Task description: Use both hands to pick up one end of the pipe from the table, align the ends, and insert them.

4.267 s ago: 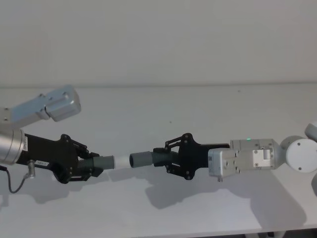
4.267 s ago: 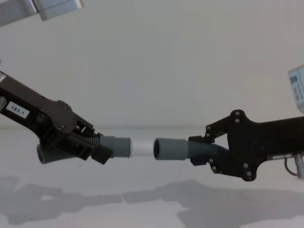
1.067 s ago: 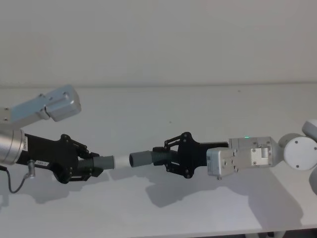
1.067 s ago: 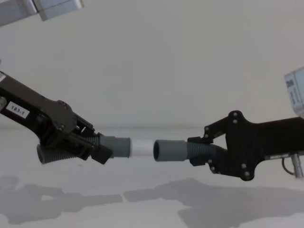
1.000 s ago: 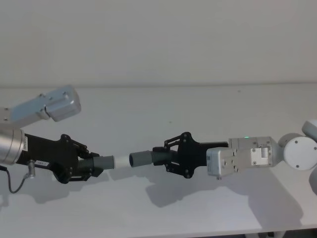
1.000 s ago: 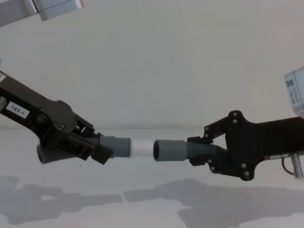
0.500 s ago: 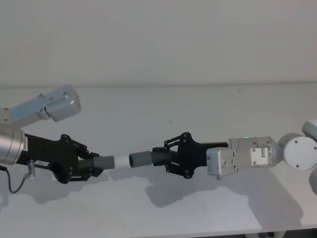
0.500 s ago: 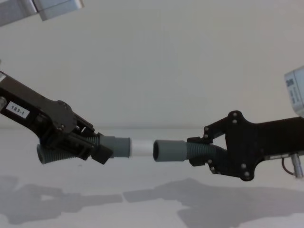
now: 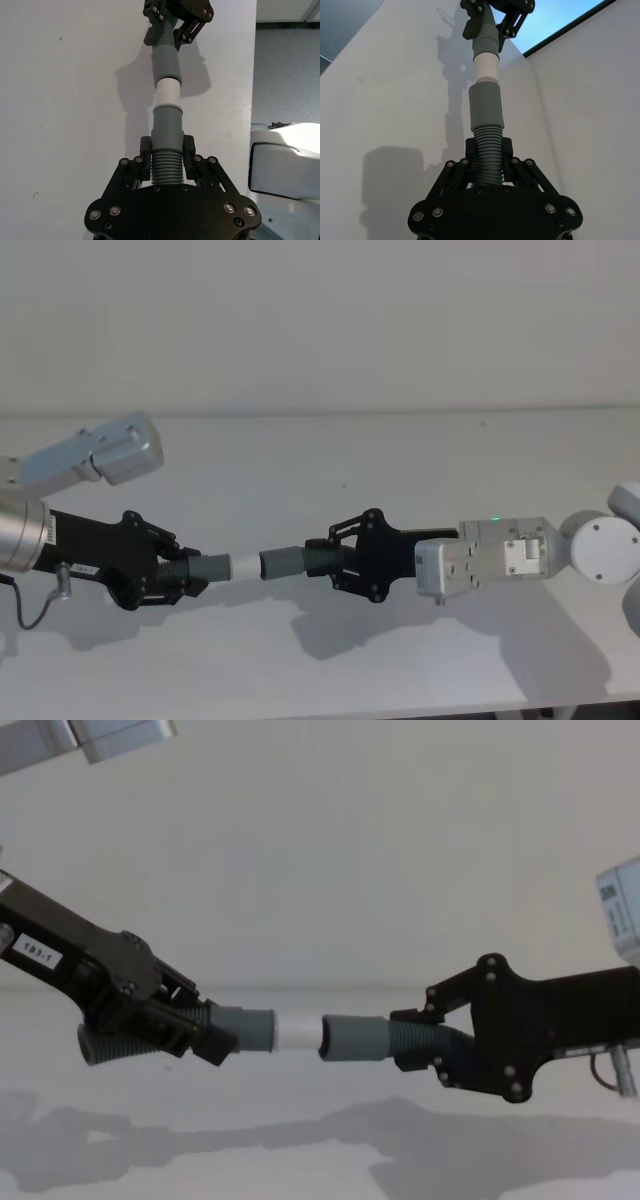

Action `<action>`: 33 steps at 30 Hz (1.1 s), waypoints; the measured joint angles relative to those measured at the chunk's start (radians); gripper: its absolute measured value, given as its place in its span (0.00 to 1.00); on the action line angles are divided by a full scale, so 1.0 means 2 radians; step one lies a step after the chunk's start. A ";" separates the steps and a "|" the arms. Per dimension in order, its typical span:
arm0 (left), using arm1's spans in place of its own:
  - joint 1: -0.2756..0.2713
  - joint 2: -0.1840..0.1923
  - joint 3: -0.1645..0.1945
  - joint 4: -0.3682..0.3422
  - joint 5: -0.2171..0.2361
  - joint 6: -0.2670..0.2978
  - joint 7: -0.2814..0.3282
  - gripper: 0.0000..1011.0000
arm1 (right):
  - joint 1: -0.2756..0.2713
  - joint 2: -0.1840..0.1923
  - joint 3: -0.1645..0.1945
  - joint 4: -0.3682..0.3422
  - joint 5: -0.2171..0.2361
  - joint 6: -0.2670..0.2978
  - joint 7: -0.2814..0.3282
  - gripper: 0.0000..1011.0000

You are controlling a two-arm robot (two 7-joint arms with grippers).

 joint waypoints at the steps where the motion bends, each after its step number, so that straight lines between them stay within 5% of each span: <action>1: 0.000 0.000 0.000 0.000 0.000 0.000 0.000 0.33 | 0.000 0.000 0.000 0.000 0.001 0.000 0.000 0.25; 33: 0.000 0.000 0.000 0.000 0.000 0.000 0.000 0.33 | 0.004 -0.008 0.003 0.011 0.002 0.000 -0.002 0.25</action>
